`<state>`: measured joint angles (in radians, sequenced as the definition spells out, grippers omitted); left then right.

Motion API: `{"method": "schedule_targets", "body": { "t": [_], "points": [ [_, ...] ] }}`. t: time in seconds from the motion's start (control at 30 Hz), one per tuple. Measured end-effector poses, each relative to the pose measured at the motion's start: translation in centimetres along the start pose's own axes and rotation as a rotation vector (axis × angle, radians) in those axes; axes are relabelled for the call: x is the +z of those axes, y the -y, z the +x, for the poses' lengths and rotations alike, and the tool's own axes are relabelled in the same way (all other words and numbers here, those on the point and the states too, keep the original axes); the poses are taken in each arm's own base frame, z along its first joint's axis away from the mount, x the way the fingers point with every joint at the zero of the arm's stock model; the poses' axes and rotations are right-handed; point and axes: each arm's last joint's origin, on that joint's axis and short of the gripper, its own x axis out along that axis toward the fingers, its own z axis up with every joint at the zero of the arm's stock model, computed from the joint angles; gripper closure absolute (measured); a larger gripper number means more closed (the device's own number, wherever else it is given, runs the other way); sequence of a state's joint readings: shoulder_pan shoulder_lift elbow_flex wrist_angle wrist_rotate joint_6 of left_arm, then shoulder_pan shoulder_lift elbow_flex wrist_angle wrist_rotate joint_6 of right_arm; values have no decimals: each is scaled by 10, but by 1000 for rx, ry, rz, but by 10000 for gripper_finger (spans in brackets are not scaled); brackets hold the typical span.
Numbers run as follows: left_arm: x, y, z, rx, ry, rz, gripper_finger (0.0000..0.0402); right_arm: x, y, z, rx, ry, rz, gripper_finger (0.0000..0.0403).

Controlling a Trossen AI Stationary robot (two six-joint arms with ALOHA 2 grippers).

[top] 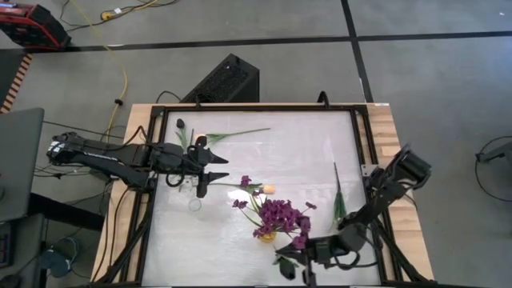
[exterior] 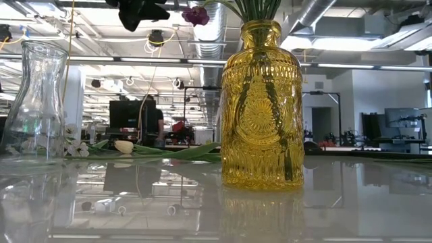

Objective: Sort flowers into vase by color
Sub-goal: Put the right black flower into the yellow vase

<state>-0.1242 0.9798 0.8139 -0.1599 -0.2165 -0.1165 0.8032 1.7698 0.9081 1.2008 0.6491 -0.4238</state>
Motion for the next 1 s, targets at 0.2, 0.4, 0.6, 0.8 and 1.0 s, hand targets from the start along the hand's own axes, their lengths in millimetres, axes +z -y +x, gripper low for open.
{"method": "schedule_targets", "body": {
  "t": [0.2,0.4,0.6,0.8,1.0],
  "points": [
    [0,0,0,0,-4,1,221,5,1,25,-97,-53,-123,385],
    [-1,1,0,-27,-15,3,221,6,3,31,-132,-102,-173,386],
    [-2,1,0,-27,-20,26,221,4,6,33,-156,-111,-161,386],
    [-2,1,0,-27,-20,30,221,0,8,35,-155,-136,-155,386],
    [-2,1,0,-27,-26,31,221,-7,11,37,-160,-176,-101,386]
  ]
}}
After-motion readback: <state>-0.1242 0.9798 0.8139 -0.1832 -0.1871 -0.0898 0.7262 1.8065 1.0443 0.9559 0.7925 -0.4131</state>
